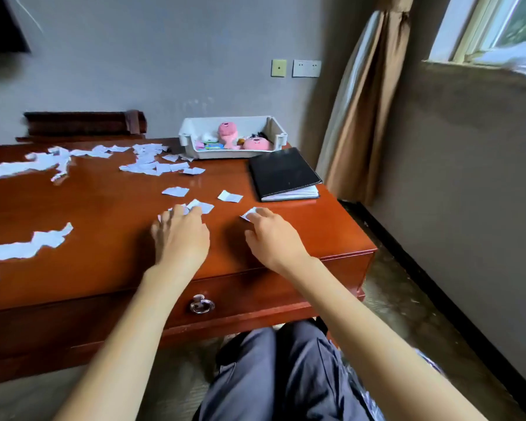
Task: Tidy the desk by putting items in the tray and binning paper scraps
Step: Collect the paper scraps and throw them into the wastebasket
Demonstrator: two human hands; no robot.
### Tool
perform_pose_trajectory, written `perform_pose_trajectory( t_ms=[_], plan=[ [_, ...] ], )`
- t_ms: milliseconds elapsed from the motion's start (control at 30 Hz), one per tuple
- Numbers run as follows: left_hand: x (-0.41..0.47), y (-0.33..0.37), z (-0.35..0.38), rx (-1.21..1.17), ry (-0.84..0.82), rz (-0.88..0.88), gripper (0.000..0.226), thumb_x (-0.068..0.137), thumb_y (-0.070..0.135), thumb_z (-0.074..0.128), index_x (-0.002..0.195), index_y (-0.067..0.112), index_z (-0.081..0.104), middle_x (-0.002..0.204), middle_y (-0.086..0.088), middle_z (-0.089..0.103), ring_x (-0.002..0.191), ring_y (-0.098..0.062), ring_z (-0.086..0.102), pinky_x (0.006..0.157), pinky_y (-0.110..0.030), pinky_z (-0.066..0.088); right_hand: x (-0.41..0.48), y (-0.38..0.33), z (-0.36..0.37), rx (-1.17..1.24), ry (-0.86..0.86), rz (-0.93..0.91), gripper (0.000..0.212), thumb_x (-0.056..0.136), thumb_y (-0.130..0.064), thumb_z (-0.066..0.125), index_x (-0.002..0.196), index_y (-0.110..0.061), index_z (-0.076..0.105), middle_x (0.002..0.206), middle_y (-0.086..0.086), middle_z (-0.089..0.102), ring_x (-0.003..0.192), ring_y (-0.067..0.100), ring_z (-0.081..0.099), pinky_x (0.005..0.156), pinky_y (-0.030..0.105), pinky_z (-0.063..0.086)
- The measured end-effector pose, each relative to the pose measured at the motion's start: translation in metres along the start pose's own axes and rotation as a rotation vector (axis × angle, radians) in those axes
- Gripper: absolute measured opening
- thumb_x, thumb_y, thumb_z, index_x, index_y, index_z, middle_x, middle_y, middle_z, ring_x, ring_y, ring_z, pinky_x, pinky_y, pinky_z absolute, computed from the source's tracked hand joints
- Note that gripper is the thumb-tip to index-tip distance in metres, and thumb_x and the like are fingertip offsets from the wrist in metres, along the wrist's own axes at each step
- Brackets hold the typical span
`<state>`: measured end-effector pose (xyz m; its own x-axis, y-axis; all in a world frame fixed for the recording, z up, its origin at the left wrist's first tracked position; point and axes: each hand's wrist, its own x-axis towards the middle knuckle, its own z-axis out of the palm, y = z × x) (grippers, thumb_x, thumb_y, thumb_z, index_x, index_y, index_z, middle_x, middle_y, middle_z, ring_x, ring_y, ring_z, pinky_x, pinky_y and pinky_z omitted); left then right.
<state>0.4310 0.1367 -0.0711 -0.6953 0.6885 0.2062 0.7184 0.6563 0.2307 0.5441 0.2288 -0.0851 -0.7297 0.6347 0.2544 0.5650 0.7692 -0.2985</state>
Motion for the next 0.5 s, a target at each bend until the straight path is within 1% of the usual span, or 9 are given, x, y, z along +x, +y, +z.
perform_pose_trajectory(
  t_ms=[67,133,200,267,333,400,433,467,500],
  plan=[
    [0.004,-0.02,0.007,0.021,-0.08,-0.074,0.044,0.1,0.024,0.032,0.143,0.018,0.033,0.15,-0.015,0.027,0.14,-0.032,0.021,0.114,-0.046,0.02,0.008,-0.006,0.01,-0.076,-0.089,0.009,0.034,0.095,-0.022,0.041,0.123,-0.005,0.05,0.128,0.015,0.052,0.115,0.035,0.051,0.091,0.037,0.043],
    [0.008,-0.033,0.014,-0.007,-0.171,-0.08,0.047,0.102,0.028,0.024,0.148,0.02,0.021,0.157,-0.012,0.011,0.146,-0.028,0.008,0.118,-0.045,0.011,0.018,-0.009,0.017,-0.079,-0.133,0.015,0.034,0.096,-0.024,0.039,0.123,-0.005,0.049,0.129,0.015,0.052,0.116,0.034,0.051,0.092,0.036,0.042],
    [0.015,-0.042,0.024,0.026,-0.21,-0.042,0.047,0.102,0.029,0.017,0.149,0.022,0.016,0.159,-0.008,0.007,0.147,-0.025,0.005,0.12,-0.043,0.006,0.03,-0.015,0.022,-0.02,-0.191,-0.034,0.039,0.097,-0.022,0.039,0.132,-0.008,0.044,0.137,0.013,0.048,0.122,0.033,0.049,0.099,0.035,0.039],
    [0.03,-0.048,0.033,0.021,-0.22,-0.049,0.047,0.102,0.029,0.015,0.149,0.023,0.016,0.159,-0.007,0.009,0.147,-0.025,0.007,0.119,-0.042,0.006,0.043,-0.02,0.024,0.025,-0.236,-0.087,0.043,0.096,-0.017,0.038,0.138,-0.009,0.038,0.143,0.013,0.044,0.127,0.032,0.046,0.106,0.035,0.035],
    [0.068,-0.064,0.06,-0.001,-0.22,-0.079,0.048,0.099,0.039,0.029,0.145,0.025,0.025,0.154,-0.01,0.025,0.141,-0.033,0.025,0.117,-0.047,0.015,0.058,-0.025,0.024,0.062,-0.206,-0.091,0.043,0.094,-0.008,0.037,0.136,-0.009,0.041,0.14,0.015,0.047,0.124,0.035,0.048,0.105,0.037,0.038],
    [0.102,-0.076,0.075,0.019,-0.154,-0.14,0.05,0.088,0.053,0.05,0.132,0.03,0.039,0.136,-0.01,0.051,0.117,-0.039,0.049,0.106,-0.055,0.035,0.077,-0.031,0.022,0.093,-0.127,-0.071,0.035,0.091,-0.003,0.038,0.122,-0.007,0.051,0.128,0.015,0.053,0.112,0.037,0.054,0.09,0.036,0.045],
    [0.105,-0.077,0.061,-0.002,-0.101,-0.138,0.046,0.09,0.042,0.052,0.132,0.027,0.041,0.131,-0.008,0.055,0.112,-0.037,0.054,0.1,-0.051,0.042,0.087,-0.034,0.022,0.1,-0.102,-0.057,0.024,0.089,-0.002,0.039,0.109,-0.006,0.053,0.12,0.015,0.055,0.105,0.038,0.055,0.08,0.034,0.044],
    [0.105,-0.074,0.038,-0.025,-0.053,-0.125,0.041,0.096,0.028,0.046,0.136,0.021,0.04,0.133,-0.009,0.053,0.115,-0.033,0.054,0.098,-0.044,0.045,0.1,-0.038,0.022,0.102,-0.094,-0.043,0.014,0.089,-0.002,0.041,0.097,-0.006,0.051,0.113,0.016,0.055,0.101,0.039,0.054,0.072,0.033,0.04],
    [0.106,-0.071,0.017,-0.04,-0.05,-0.14,0.041,0.099,0.018,0.037,0.139,0.018,0.038,0.137,-0.01,0.049,0.12,-0.031,0.052,0.098,-0.04,0.045,0.114,-0.042,0.024,0.112,-0.094,-0.041,0.009,0.088,-0.003,0.041,0.093,-0.004,0.049,0.11,0.017,0.054,0.1,0.039,0.054,0.071,0.034,0.04]
  ],
)
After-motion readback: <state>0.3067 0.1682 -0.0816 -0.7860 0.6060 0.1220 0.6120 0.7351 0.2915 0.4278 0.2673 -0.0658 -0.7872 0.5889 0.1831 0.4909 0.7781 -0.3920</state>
